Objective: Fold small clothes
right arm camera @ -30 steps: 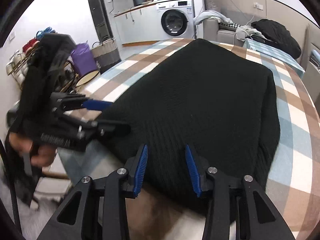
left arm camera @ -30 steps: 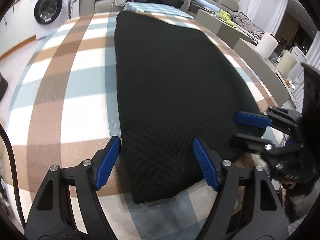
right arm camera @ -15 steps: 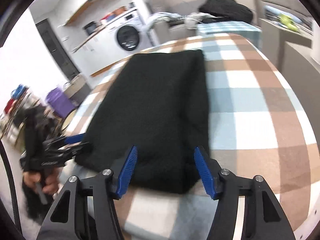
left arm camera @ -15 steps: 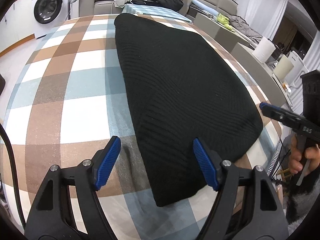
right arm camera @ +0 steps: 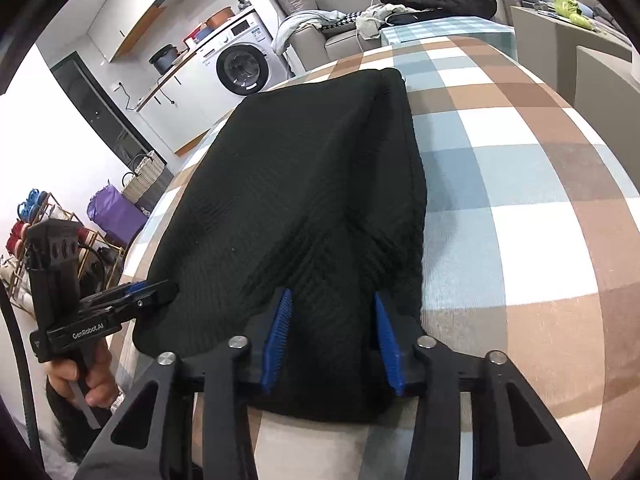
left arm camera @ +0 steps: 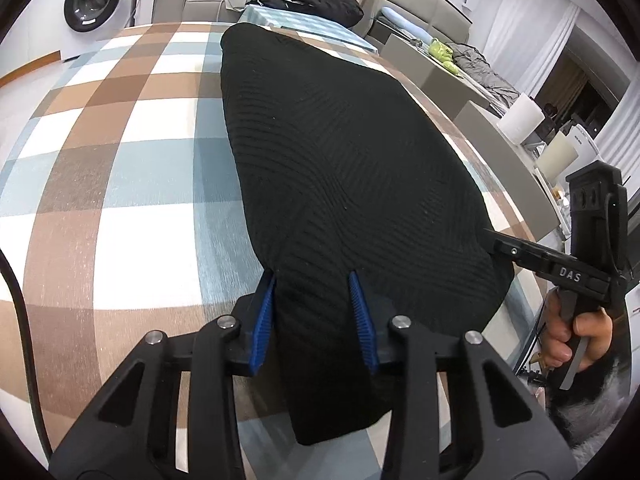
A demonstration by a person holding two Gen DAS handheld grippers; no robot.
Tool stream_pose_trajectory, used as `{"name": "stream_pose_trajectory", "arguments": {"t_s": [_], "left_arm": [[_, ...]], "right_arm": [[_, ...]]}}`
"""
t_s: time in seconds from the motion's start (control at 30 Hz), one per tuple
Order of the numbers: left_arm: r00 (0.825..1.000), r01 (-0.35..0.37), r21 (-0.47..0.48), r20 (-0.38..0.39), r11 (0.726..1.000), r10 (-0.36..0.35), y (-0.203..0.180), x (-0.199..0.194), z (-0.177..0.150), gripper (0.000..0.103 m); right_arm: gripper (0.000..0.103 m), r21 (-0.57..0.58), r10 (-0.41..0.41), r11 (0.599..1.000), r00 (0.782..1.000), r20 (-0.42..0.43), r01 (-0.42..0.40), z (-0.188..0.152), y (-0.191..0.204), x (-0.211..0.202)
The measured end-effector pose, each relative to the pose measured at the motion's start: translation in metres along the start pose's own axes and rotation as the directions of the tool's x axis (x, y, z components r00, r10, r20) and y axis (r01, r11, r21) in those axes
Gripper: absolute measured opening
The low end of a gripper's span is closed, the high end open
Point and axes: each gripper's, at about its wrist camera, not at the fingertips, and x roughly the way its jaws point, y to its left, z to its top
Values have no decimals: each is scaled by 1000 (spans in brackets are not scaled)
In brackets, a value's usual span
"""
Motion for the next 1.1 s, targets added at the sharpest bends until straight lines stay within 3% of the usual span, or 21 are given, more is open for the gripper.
{"name": "stream_pose_trajectory", "arguments": {"t_s": [0.13,0.53,0.73,0.83,0.97,1.07,1.1], "left_arm": [[1000,-18,-8,14,1000,18,7,6,12,33],[987,-137,-39,78,990,140,29,39,75,33],[983,-159,-33,85,987,161,30,44,87,33],[981,-166,-32,91,986,168,30,40,87,33],[973,-198,-14,122,980,198,25,26,83,38],[958,-227,11,182,974,221,20,8,79,56],[955,-229,16,197,973,222,18,3,77,64]], "right_arm": [[36,-2,-2,1000,1000,5,2,8,5,8],[36,-38,-107,993,993,40,109,62,28,57],[36,-35,-102,994,994,39,104,69,25,60],[44,-26,-96,995,994,49,97,66,23,52],[65,-48,-108,993,990,87,112,62,24,35],[86,-79,-95,991,988,126,105,59,28,18],[89,-91,-92,990,986,137,105,58,30,13]]}}
